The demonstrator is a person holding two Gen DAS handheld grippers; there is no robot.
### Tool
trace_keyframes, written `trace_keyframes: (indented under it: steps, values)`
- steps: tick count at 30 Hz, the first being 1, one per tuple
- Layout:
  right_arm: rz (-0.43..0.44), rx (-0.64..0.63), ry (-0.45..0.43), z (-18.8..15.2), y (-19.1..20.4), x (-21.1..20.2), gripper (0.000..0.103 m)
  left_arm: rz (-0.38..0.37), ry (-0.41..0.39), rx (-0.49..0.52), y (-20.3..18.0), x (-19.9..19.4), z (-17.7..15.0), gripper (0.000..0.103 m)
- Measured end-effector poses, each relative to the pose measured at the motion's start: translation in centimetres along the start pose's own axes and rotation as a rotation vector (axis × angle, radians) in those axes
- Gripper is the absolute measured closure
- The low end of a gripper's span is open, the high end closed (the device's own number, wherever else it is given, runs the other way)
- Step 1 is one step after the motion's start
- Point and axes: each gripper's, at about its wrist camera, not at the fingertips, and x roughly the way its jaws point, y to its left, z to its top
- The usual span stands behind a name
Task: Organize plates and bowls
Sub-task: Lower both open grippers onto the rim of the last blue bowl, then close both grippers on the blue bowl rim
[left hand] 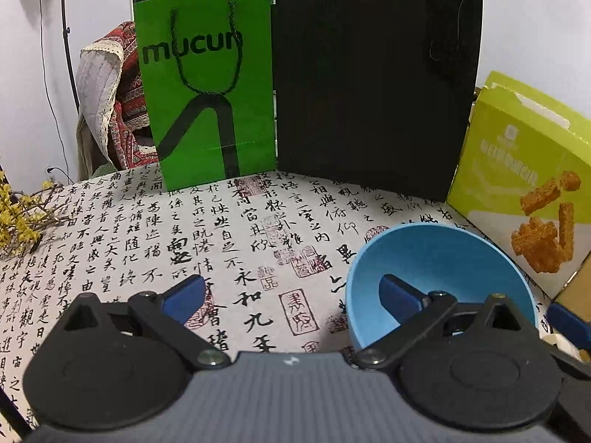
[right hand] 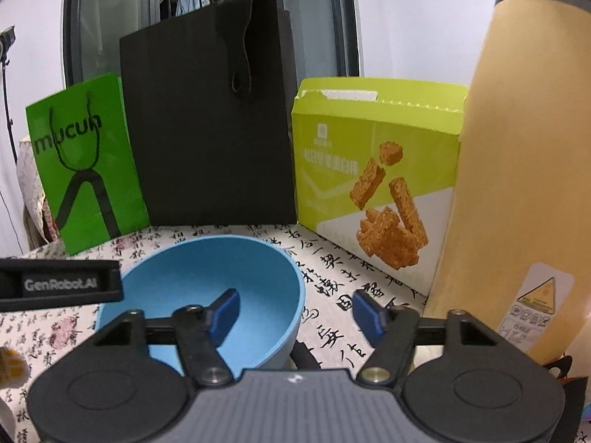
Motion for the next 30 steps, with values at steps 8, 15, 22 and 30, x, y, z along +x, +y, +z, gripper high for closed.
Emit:
trace_keyframes:
  steps: [8,15,22,30]
  values:
    - [0.003,0.050,0.032,-0.3,-0.2,1.0,0.064,-0.043,0.016,-0.006,-0.5,0.8,-0.1,0.045]
    - [0.030,0.094,0.046,-0.5,-0.3,1.1,0.081,-0.062,0.012,0.032,-1.5,0.8,-0.5,0.077]
    - [0.036,0.118,0.046,-0.6,-0.3,1.1,0.086,-0.067,0.004,0.057,-2.3,0.7,-0.8,0.087]
    - [0.054,0.153,0.050,-0.8,-0.3,1.0,0.088,-0.077,-0.006,0.033,-1.9,0.3,-0.7,0.094]
